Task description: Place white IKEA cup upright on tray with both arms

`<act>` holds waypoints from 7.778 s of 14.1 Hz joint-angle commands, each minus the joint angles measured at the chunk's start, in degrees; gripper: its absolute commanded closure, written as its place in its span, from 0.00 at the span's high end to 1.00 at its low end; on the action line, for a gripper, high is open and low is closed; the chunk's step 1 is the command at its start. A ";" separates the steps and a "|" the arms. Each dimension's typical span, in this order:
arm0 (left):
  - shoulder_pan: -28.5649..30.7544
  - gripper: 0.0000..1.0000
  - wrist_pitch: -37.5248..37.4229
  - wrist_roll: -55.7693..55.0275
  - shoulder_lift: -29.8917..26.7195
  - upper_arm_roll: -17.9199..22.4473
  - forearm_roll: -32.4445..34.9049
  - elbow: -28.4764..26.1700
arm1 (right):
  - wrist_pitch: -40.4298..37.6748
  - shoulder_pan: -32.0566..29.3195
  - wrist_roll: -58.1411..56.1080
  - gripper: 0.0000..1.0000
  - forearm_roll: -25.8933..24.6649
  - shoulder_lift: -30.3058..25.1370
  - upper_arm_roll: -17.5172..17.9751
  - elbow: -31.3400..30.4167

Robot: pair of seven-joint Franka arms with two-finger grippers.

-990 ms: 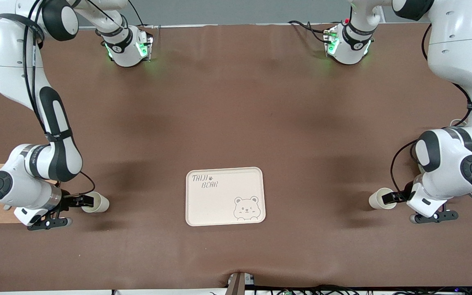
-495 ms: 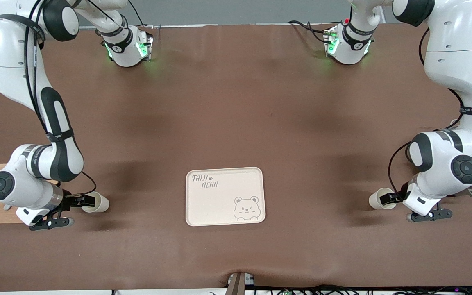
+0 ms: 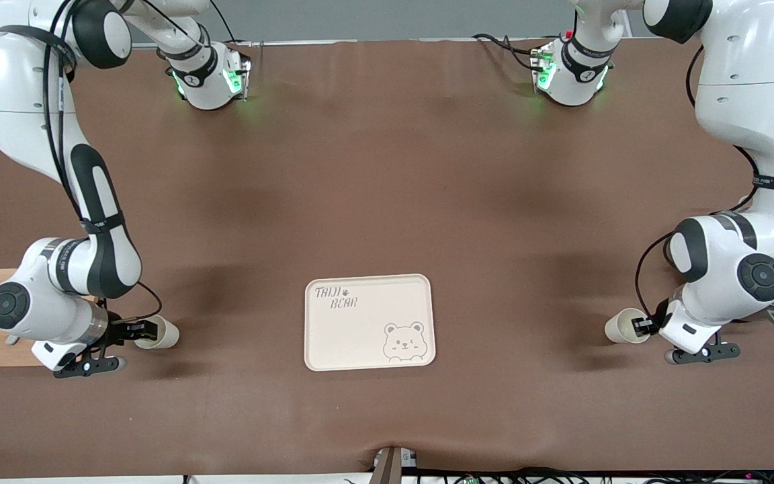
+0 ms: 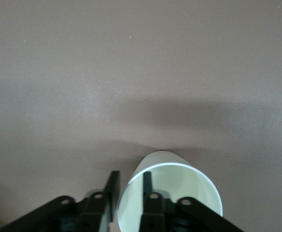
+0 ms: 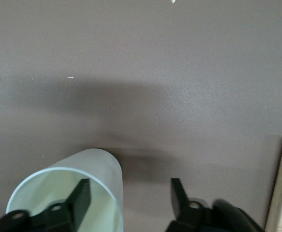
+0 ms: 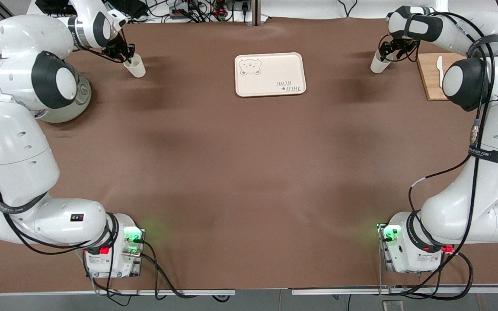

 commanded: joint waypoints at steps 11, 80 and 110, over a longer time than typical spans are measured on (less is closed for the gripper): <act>-3.09 0.00 -7.95 -4.15 -1.77 -0.47 -0.03 8.81 | -0.26 0.52 -0.48 0.00 0.24 1.01 -0.03 1.54; -30.36 1.00 -28.16 -41.45 -5.70 6.38 -0.20 20.78 | 0.18 30.58 60.08 1.00 4.46 4.00 1.02 9.54; -11.63 1.00 -40.04 -3.72 -25.32 7.52 -1.17 15.49 | -32.69 1.14 14.65 1.00 -3.01 -49.17 0.76 -19.99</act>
